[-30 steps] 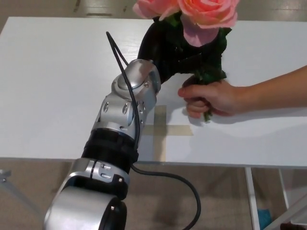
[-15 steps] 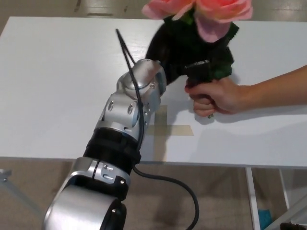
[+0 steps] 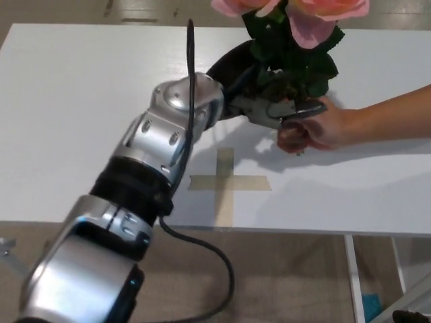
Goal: Use the left hand to pick up the rose and passes it to a human.
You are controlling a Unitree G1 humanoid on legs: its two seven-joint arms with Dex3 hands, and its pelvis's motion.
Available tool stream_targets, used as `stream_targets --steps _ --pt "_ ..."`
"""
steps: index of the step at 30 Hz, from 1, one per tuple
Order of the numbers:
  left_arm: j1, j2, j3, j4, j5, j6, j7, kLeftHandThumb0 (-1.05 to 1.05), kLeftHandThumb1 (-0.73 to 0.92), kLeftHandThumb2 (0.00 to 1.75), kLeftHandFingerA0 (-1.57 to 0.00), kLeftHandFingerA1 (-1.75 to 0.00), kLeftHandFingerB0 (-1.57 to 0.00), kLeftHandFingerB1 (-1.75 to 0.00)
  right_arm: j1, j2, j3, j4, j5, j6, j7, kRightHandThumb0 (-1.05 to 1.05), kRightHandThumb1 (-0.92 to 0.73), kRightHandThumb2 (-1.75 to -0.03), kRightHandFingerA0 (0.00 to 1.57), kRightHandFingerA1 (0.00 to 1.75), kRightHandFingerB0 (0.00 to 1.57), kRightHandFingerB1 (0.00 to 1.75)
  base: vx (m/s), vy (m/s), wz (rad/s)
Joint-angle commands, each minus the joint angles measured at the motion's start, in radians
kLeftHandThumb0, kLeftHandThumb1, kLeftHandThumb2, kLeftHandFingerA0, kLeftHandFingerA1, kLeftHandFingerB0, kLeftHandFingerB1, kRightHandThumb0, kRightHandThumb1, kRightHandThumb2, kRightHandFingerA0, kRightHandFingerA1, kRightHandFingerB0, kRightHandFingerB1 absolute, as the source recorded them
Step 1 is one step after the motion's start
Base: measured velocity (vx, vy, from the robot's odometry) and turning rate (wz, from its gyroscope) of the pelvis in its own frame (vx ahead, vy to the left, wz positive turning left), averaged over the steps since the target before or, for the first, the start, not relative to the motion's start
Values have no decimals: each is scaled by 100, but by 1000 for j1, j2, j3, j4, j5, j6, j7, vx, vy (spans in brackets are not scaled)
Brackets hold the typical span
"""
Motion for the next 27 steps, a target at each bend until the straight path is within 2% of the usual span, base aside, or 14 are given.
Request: stream_targets --steps 1,3,5,6,9,10,18,21,22,23,24,25,27 --pt "-39 72 -39 17 67 30 -143 -82 44 57 0 0 0 0 13 4 4 -1 -2 4 1 -28 -65 -59 70 43 58 40 0 0 0" --pt "-46 135 -19 29 65 7 -166 -82 45 57 0 0 0 0 14 3 0 2 1 7 3 -28 -65 -59 70 43 58 40 0 0 0" --pt "-47 135 -18 31 67 6 -170 -82 45 57 0 0 0 0 14 3 0 2 1 7 3 -28 -65 -59 70 43 58 40 0 0 0" --pt "-49 177 2 42 61 -6 -195 -82 45 57 0 0 0 0 15 5 -1 2 2 8 2 -28 -65 -59 70 43 58 40 0 0 0" --pt "-51 181 8 47 65 -10 -203 -82 45 57 0 0 0 0 15 5 -1 2 2 8 2 -28 -65 -59 70 43 58 40 0 0 0" --pt "-56 276 55 75 46 -15 -254 -80 46 56 0 0 0 0 17 4 -5 1 7 7 4 -29 -65 -59 70 43 58 40 0 0 0" --pt "-15 474 167 130 29 -99 -358 -76 47 55 0 0 0 0 26 2 -14 2 10 2 11 -28 -65 -59 69 43 58 40 0 0 0" --pt "66 537 264 75 -30 -114 -378 -72 46 55 0 0 0 0 28 2 -17 3 11 6 12 -28 -65 -59 69 43 57 40 0 0 0" --pt "101 552 298 39 -47 -125 -385 -70 41 78 0 -2 0 -5 29 2 -18 3 11 6 12 -28 -65 -59 69 43 57 40 0 0 0" --pt "127 560 324 9 -59 -131 -389 -70 41 78 0 -2 0 -5 29 2 -18 4 11 7 12 -28 -65 -59 69 43 57 40 0 0 0" --pt "164 568 358 -22 -78 -140 -399 -70 37 71 0 -6 0 -7 31 1 -19 4 11 7 12 -29 -63 -59 68 43 56 40 0 0 0" --pt "203 576 386 -76 -96 -138 -403 -62 37 78 0 -15 0 -14 31 3 -19 4 11 7 11 -29 -63 -59 68 43 56 40 0 0 0" --pt "293 594 445 -190 -131 -144 -427 -61 39 78 -5 -29 -5 -20 32 3 -19 3 10 9 10 -29 -63 -59 68 43 56 40 0 0 0"
